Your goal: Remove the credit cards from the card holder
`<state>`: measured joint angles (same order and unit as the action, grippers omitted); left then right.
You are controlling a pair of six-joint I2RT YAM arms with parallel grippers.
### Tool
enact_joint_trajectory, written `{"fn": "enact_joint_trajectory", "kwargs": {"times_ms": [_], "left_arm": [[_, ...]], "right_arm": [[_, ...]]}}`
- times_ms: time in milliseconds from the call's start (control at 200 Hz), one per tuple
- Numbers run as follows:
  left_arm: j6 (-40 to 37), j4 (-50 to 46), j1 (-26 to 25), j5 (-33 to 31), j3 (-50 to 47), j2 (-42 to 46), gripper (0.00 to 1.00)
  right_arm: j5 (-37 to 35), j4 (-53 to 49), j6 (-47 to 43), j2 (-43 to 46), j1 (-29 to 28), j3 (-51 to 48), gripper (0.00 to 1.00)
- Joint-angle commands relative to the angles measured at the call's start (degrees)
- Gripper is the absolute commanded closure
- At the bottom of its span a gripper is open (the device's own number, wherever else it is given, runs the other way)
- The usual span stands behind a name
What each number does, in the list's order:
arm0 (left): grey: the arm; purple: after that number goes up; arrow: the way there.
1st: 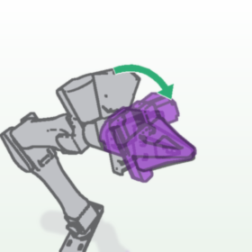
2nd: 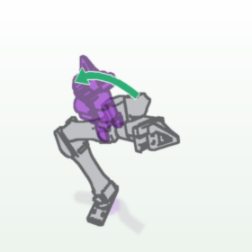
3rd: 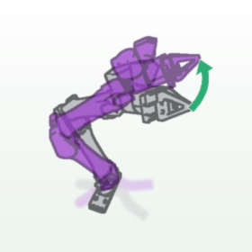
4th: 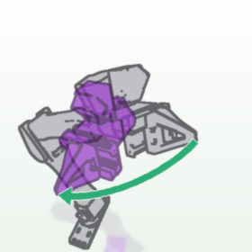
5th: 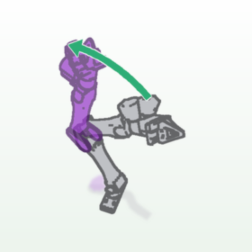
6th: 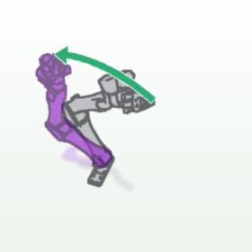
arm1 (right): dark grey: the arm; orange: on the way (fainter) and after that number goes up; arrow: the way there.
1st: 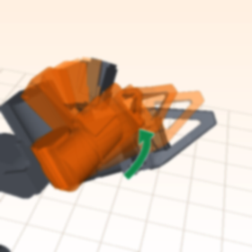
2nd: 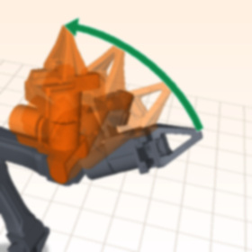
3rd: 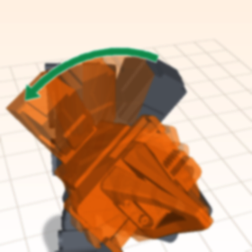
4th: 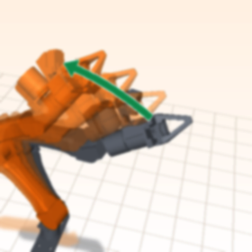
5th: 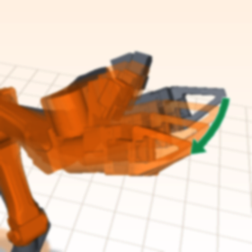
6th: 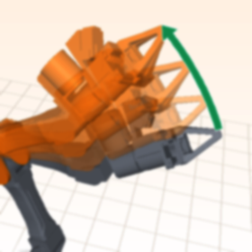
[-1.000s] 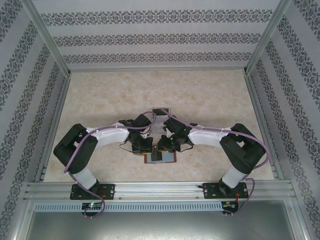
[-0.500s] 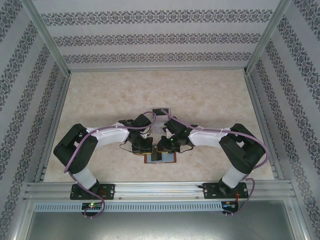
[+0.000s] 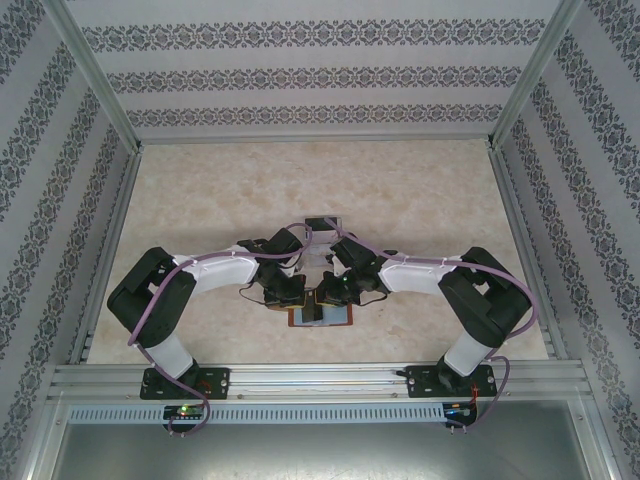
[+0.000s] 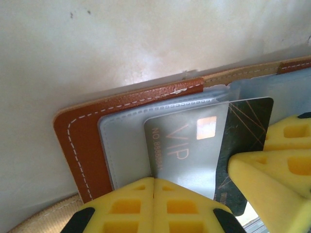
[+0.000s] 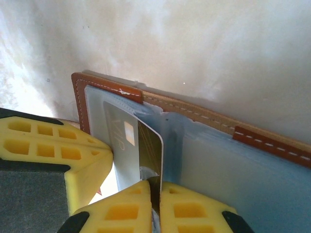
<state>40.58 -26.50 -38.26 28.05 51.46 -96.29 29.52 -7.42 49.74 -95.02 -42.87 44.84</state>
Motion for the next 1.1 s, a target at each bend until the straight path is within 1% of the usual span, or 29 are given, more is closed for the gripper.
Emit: {"fn": "enact_joint_trajectory", "kwargs": {"times_ms": [0,190,560,939,1094], "left_arm": [[-1.0,-2.7,-0.6,-3.7,-0.1,-0.2,0.96],[-1.4,-4.3,-0.6,-5.3,-0.1,0.8,0.96],[-1.5,-4.5,-0.6,-5.6,-0.8,1.5,0.96],[-1.2,-4.0,-0.6,-5.5,-0.8,2.2,0.96],[-1.1,-4.0,-0.6,-5.4,-1.0,2.8,0.96]], "right_arm": [[-1.7,-1.6,-0.4,1.2,0.2,-0.5,0.92],[-3.4,-5.1,-1.7,2.5,0.6,-0.3,0.93],[-7.9,-12.8,-4.2,6.3,1.1,-0.3,0.94],[-9.2,-15.2,-4.8,7.0,0.7,0.9,0.95],[-11.3,-17.2,-5.0,7.7,0.4,1.7,0.95]]}}
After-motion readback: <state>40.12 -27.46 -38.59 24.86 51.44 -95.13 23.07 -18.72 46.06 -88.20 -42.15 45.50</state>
